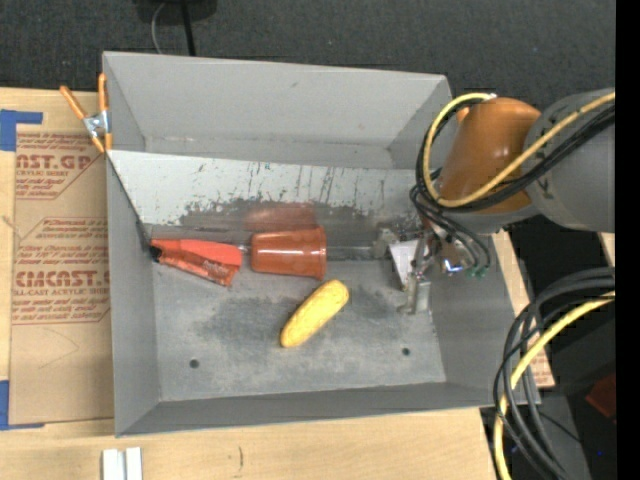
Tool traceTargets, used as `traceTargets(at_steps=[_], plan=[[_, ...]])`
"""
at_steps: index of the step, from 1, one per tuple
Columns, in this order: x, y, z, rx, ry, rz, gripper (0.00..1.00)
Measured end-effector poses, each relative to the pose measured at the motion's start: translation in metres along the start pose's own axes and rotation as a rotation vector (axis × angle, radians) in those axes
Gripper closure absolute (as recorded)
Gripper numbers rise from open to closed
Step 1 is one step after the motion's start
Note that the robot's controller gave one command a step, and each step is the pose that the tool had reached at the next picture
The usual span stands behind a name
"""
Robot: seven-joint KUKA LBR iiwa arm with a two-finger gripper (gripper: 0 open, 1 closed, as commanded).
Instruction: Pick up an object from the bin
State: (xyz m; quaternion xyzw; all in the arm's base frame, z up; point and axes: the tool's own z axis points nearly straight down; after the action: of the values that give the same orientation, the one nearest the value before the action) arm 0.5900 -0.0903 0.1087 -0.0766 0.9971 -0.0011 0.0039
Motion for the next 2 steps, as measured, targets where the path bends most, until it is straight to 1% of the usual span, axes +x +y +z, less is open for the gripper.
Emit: traceTargets(at_steps=[1,2], plan=[[0.008,0.030,0.027,-0.001,0.005,0.059,0.00],[0.005,0.048,0.034,0.000,0.001,-0.037,0.00]])
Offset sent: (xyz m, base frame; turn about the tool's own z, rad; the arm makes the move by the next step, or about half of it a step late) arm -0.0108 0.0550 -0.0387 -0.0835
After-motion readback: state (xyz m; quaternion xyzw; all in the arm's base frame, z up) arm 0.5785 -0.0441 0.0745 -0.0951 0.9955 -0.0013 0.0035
